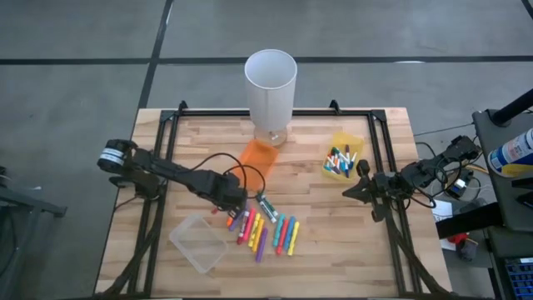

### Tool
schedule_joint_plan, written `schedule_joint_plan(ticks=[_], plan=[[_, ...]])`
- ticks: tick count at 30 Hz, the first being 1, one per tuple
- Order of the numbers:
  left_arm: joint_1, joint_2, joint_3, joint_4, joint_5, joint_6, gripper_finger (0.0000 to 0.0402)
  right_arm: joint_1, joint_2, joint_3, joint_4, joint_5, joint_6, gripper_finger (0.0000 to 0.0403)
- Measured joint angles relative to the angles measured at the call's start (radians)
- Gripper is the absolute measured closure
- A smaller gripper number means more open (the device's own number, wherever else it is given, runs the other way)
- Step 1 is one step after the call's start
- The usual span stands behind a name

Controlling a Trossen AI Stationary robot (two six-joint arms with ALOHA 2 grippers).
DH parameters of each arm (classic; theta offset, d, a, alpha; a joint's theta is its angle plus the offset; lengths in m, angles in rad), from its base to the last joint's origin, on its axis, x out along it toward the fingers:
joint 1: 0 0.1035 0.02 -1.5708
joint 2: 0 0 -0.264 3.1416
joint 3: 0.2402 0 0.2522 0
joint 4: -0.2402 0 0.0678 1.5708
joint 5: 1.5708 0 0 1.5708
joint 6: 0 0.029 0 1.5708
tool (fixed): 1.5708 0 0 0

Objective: Pick & Place Markers
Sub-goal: Put the large pink marker pen into the orange bin

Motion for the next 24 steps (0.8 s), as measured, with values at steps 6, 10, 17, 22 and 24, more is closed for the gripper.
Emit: schedule_joint_plan(ticks=[6, 10, 17, 22, 24], plan=[[0.015, -0.001, 0.111, -0.041, -0.084, 0.089, 0.0340, -0.001, 0.000, 0.000, 0.000, 0.000, 0.000, 0.0394], [0.062, -0.001, 0.188, -0.044, -0.141, 0.168, 0.0339, 0.000, 0.000, 0.000, 0.000, 0.000, 0.000, 0.0394], [0.166, -0.001, 0.280, -0.020, -0.200, 0.290, 0.0338, 0.000, 0.000, 0.000, 0.000, 0.000, 0.000, 0.0394], [0.252, -0.001, 0.265, 0.032, -0.200, 0.348, 0.0338, 0.000, 0.000, 0.000, 0.000, 0.000, 0.000, 0.0394], [0.278, 0.000, 0.251, 0.048, -0.191, 0.360, 0.0338, 0.000, 0.001, 0.000, 0.000, 0.000, 0.000, 0.0394]])
